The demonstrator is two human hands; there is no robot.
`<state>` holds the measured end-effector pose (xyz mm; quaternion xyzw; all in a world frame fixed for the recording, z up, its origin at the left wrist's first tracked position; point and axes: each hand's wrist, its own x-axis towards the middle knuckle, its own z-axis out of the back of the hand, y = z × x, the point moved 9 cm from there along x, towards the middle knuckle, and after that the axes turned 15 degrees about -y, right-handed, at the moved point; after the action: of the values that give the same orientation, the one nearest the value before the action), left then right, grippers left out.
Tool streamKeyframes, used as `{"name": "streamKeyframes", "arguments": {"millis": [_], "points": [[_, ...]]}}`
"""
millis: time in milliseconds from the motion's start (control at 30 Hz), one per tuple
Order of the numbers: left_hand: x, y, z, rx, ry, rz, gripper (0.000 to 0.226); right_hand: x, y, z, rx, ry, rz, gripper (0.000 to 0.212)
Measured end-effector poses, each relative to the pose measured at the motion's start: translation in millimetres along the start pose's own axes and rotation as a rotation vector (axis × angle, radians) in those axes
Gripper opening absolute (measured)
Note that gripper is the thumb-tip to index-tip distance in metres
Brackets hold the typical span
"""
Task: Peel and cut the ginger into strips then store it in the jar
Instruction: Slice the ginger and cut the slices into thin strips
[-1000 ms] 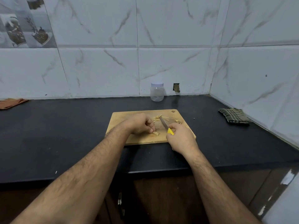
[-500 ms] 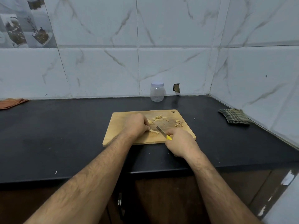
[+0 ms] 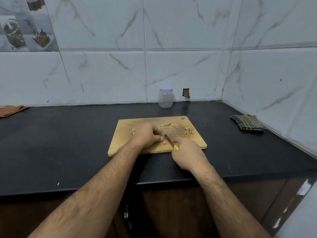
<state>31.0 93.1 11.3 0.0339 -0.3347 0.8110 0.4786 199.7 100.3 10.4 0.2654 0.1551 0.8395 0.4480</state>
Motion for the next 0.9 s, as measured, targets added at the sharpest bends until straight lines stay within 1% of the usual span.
{"name": "streamKeyframes", "arguments": {"millis": [67, 133, 233, 400, 533, 733, 900], "points": [[-1, 1, -4, 0.012, 0.042, 0.014, 0.029, -1, 5, -2, -0.002, -0.015, 0.031, 0.056], [-2, 0, -7, 0.031, 0.062, 0.018, 0.030, -1, 6, -4, -0.007, -0.028, 0.038, 0.059], [-1, -2, -9, 0.055, 0.081, 0.030, 0.024, -1, 7, -6, -0.015, -0.040, 0.027, 0.061], [0, -7, -12, 0.108, 0.123, 0.040, 0.024, -2, 11, -5, -0.053, -0.062, 0.050, 0.059], [0, -5, -14, 0.139, 0.113, 0.039, 0.025, -3, 10, -5, -0.069, -0.065, 0.052, 0.055], [-2, 1, -19, 0.074, 0.111, 0.069, 0.019, -1, 10, -7, -0.076, -0.053, 0.059, 0.056], [-4, 3, -17, 0.025, 0.102, 0.111, 0.020, 1, 6, -8, -0.054, -0.030, 0.050, 0.057]]}}
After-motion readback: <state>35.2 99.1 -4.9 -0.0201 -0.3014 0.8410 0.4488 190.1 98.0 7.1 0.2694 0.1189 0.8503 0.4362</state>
